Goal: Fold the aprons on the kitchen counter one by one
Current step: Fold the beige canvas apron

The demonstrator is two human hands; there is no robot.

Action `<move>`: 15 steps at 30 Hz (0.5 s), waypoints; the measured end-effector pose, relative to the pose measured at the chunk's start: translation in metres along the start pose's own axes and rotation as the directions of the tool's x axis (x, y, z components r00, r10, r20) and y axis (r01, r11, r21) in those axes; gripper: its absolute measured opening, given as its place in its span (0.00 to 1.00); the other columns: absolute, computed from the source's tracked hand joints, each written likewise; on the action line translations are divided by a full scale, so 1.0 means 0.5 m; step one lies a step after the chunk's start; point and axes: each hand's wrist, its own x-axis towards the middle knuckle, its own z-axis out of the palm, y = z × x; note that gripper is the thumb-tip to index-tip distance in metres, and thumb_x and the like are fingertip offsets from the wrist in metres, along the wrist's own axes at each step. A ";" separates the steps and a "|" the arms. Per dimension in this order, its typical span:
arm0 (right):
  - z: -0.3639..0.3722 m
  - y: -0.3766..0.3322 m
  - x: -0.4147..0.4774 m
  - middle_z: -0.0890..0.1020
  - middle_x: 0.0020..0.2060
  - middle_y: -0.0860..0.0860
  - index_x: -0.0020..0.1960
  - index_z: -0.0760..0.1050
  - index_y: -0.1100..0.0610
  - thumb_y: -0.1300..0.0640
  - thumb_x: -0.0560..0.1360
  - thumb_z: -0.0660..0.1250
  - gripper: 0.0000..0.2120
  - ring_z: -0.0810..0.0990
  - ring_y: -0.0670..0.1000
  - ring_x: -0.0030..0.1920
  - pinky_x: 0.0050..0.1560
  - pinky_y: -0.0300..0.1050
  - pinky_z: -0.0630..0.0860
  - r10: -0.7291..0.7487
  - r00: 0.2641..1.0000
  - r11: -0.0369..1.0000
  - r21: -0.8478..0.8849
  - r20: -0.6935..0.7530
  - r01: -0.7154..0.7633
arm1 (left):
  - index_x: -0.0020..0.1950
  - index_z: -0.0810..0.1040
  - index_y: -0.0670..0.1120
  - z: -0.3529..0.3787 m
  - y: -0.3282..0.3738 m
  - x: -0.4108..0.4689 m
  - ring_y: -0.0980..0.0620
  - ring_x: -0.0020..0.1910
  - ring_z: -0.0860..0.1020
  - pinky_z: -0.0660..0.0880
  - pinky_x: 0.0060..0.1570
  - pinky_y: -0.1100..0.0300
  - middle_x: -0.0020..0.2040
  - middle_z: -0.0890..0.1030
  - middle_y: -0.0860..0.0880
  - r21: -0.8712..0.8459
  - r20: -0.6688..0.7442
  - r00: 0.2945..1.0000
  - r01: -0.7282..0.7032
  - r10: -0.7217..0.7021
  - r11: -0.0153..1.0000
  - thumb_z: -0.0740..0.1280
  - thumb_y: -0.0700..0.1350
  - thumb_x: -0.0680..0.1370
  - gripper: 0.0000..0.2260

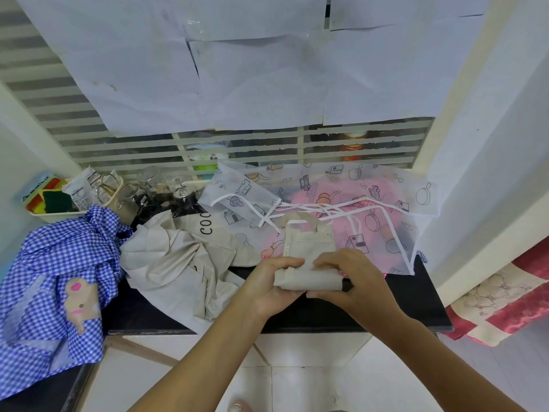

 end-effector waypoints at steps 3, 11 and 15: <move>-0.005 -0.018 0.004 0.75 0.45 0.30 0.50 0.74 0.40 0.34 0.69 0.64 0.14 0.73 0.37 0.51 0.47 0.31 0.71 0.140 0.990 0.977 0.162 -0.008 -0.136 | 0.52 0.78 0.28 0.003 -0.007 -0.001 0.37 0.42 0.83 0.82 0.41 0.49 0.48 0.81 0.33 -0.097 0.067 0.998 -0.010 0.017 0.995 0.55 0.31 0.73 0.15; -0.006 -0.052 0.024 0.77 0.42 0.48 0.46 0.73 0.52 0.52 0.72 0.72 0.09 0.77 0.36 0.40 0.35 0.30 0.74 0.541 0.840 0.672 0.583 0.035 -0.456 | 0.60 0.77 0.34 -0.009 -0.010 -0.002 0.40 0.56 0.80 0.80 0.50 0.49 0.60 0.79 0.35 0.082 0.093 0.984 -0.160 0.152 0.984 0.54 0.38 0.77 0.17; -0.006 -0.050 0.027 0.78 0.38 0.48 0.43 0.73 0.56 0.56 0.72 0.72 0.08 0.77 0.39 0.36 0.32 0.32 0.73 0.581 0.812 0.667 0.537 0.058 -0.516 | 0.62 0.75 0.36 -0.015 -0.004 -0.011 0.40 0.55 0.80 0.80 0.48 0.48 0.60 0.79 0.36 0.100 0.146 0.972 -0.199 0.184 0.975 0.57 0.46 0.76 0.20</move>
